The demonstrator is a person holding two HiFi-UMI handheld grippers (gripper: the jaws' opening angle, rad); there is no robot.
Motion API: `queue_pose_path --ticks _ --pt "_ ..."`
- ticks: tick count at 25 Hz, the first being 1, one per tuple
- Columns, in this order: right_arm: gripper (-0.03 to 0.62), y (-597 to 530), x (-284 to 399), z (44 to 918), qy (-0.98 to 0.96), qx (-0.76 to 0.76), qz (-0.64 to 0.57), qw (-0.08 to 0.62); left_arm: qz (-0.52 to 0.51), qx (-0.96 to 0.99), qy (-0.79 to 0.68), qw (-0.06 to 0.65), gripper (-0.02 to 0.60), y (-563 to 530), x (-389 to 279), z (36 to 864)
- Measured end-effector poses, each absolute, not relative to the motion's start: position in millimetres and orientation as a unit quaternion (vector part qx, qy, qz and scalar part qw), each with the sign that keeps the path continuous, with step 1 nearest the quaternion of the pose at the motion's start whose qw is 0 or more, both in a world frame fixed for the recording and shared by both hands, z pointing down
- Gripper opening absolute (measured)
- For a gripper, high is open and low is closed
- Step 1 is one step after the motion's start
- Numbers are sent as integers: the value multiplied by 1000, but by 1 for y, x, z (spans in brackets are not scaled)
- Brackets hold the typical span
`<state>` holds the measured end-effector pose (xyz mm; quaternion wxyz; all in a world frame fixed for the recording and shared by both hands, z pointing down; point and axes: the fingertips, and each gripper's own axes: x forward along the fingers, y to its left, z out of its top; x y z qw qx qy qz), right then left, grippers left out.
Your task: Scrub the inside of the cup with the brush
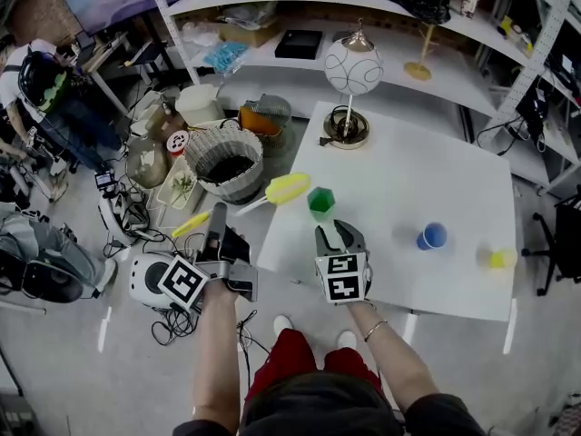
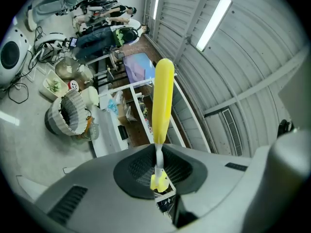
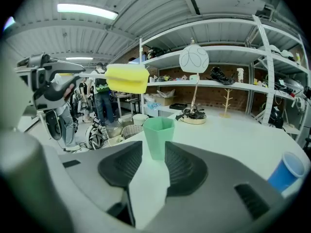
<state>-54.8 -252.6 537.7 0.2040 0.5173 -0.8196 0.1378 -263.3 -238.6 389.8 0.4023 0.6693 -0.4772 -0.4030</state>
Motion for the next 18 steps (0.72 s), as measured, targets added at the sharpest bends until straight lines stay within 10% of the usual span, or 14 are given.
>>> queue_pose_path --ticks 5,18 --pt "63 -244 -44 518 -823 521 117 194 -408 672 -474 396 41 -230 -252 380" --pt "18 -220 -38 483 -850 496 64 163 -412 674 -488 371 41 -197 -236 365"
